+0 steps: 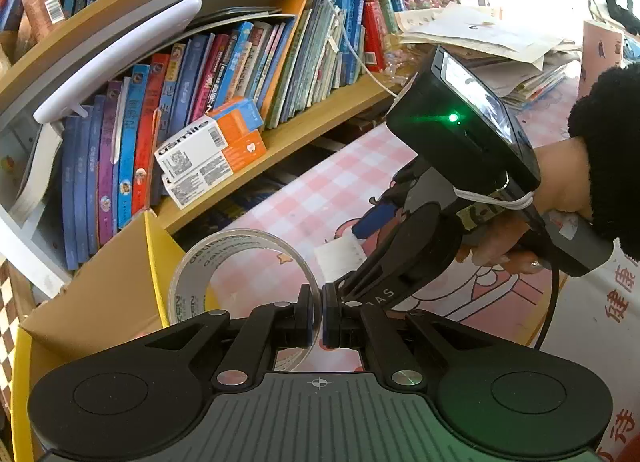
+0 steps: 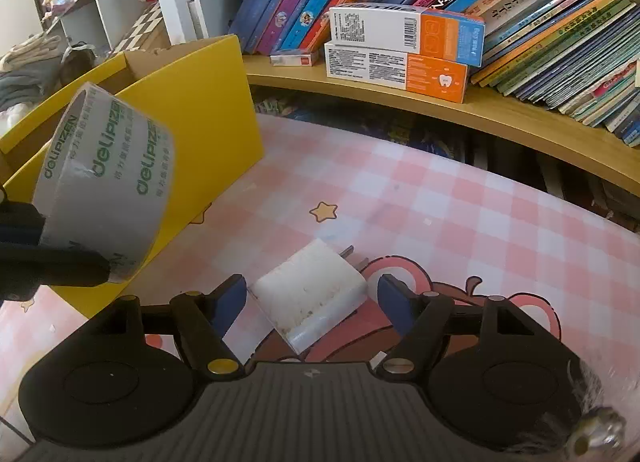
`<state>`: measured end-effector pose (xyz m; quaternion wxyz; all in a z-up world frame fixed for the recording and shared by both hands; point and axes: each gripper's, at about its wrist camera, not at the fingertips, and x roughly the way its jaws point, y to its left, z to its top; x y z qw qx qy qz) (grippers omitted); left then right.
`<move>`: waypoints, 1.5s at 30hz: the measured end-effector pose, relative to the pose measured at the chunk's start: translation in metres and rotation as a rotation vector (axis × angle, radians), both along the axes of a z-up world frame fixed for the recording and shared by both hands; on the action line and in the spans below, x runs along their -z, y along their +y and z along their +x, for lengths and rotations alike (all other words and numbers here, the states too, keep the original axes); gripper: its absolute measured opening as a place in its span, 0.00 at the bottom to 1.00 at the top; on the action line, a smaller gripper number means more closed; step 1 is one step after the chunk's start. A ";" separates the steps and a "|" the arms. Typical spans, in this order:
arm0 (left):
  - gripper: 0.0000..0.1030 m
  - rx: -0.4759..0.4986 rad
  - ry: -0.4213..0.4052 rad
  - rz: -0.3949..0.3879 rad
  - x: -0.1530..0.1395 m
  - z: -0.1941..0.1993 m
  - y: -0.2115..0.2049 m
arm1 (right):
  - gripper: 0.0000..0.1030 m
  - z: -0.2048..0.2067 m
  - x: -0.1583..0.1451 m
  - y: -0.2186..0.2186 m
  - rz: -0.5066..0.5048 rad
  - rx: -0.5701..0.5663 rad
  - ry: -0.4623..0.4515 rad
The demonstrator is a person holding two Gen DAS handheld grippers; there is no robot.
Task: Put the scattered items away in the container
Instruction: 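Close the left gripper on the tape roll while the right gripper grasps the small white block, then lift the clear tape roll and white block and carry both toward the yellow box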
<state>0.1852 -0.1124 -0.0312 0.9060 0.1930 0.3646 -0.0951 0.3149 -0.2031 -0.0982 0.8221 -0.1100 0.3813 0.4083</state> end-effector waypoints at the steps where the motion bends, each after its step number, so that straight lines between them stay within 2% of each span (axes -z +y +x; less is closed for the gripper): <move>1: 0.03 0.000 0.000 -0.001 0.000 0.000 0.000 | 0.70 0.000 0.001 0.000 0.000 -0.004 0.002; 6: 0.03 0.000 -0.001 -0.006 -0.001 0.000 0.001 | 0.63 -0.002 0.003 0.002 -0.014 -0.021 -0.006; 17: 0.03 0.016 -0.018 -0.026 -0.007 -0.006 -0.002 | 0.62 -0.020 -0.006 -0.012 -0.039 0.006 -0.008; 27: 0.03 0.017 -0.020 -0.097 -0.015 -0.022 -0.001 | 0.62 -0.050 -0.022 -0.032 -0.096 0.102 0.007; 36: 0.03 0.010 -0.039 -0.140 -0.026 -0.051 0.006 | 0.62 -0.087 -0.048 -0.046 -0.087 0.220 0.030; 45: 0.03 0.017 -0.065 -0.180 -0.038 -0.081 0.013 | 0.62 -0.127 -0.071 -0.049 -0.079 0.271 0.007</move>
